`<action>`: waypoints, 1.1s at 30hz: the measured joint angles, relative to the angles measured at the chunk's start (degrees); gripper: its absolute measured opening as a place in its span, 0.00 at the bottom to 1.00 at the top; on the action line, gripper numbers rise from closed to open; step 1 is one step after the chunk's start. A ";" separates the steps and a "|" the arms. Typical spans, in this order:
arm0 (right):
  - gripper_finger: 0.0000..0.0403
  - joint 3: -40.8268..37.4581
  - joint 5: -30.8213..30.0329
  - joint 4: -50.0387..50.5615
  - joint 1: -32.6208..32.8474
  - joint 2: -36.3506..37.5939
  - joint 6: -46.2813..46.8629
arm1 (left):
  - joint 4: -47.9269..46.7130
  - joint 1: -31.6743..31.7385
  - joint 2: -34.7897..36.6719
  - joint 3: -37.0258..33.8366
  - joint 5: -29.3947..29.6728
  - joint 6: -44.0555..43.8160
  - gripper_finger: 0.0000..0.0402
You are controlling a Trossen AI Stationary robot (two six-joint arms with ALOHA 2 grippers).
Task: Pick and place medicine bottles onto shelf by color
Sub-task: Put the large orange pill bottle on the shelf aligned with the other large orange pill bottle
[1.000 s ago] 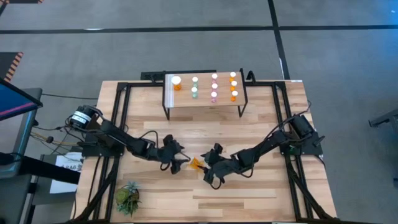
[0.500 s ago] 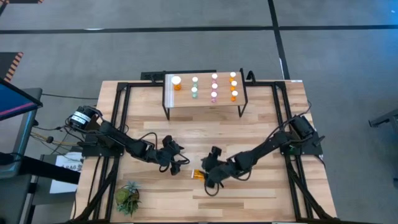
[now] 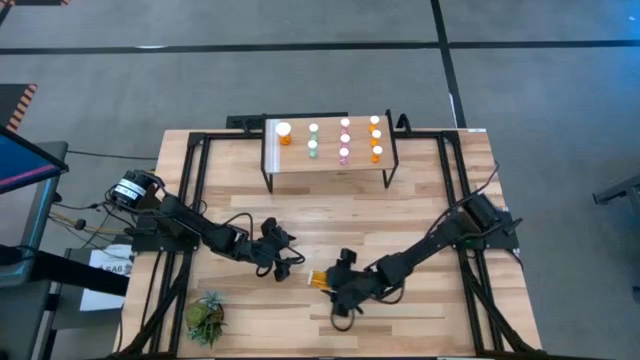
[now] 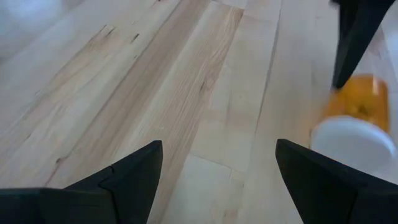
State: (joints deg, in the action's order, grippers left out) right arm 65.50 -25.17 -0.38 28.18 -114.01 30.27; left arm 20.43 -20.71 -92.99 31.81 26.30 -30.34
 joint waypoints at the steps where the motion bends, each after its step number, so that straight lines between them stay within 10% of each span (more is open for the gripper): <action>1: 0.69 0.68 0.18 -0.84 -0.32 -1.28 0.66 | -0.09 0.00 0.00 0.00 -0.02 -0.14 0.75; 20: 0.69 4.12 4.24 5.76 -1.89 -3.25 -9.89 | -2.00 -1.06 0.94 0.07 -1.07 0.18 0.75; 33: 0.69 10.58 5.34 5.52 -2.12 -2.74 -27.84 | -10.18 -9.64 17.15 0.66 0.78 2.08 0.68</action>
State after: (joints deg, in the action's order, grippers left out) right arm 76.08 -19.83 5.14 26.05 -116.74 2.43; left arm 10.25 -30.35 -75.84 32.47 27.08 -28.26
